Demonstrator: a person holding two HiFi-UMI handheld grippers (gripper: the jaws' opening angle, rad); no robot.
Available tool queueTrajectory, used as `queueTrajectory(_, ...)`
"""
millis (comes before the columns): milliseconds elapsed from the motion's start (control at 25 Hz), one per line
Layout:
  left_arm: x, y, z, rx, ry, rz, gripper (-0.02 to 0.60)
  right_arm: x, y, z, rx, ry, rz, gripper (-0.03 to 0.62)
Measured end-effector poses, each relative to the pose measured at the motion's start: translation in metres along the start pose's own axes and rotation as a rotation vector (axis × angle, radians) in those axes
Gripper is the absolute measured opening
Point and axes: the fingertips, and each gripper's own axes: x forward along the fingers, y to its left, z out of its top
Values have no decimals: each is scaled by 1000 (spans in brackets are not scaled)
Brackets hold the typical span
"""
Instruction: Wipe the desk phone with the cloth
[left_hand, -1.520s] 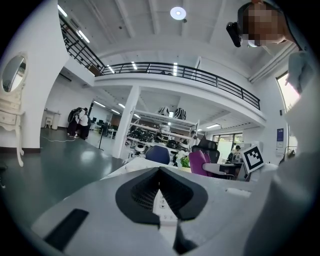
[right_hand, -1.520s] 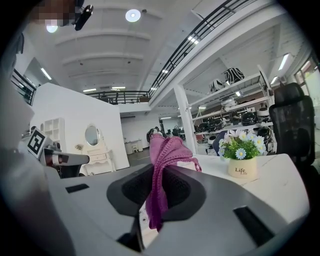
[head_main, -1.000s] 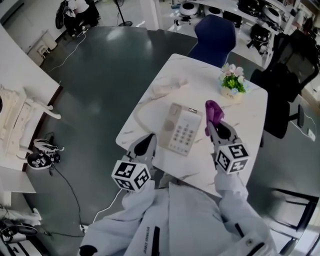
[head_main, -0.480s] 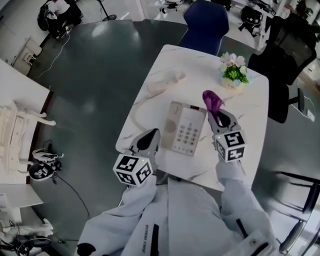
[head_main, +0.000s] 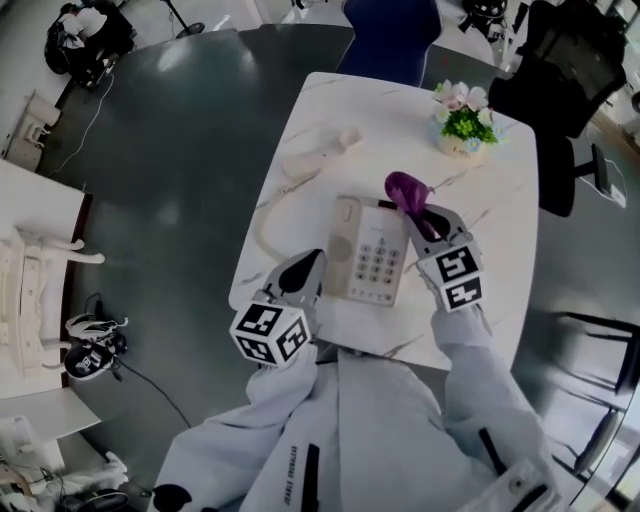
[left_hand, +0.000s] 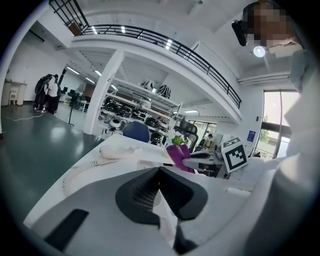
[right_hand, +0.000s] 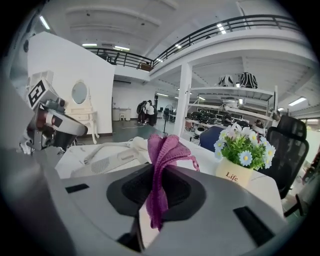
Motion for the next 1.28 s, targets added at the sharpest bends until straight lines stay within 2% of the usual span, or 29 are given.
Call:
queueTrajectory(280,8,6,-8,-9,35,-40,-3,9,10,-8,5,38,-2,37)
queueTrajectory(760,6,12,-22,-10,69,-100,-2,11,22,-20,81,61,-34,37)
queueTrajectory(1280,-12,0,-36,-14,80,-101,-3,-1,43,-31,101,92,-3,37)
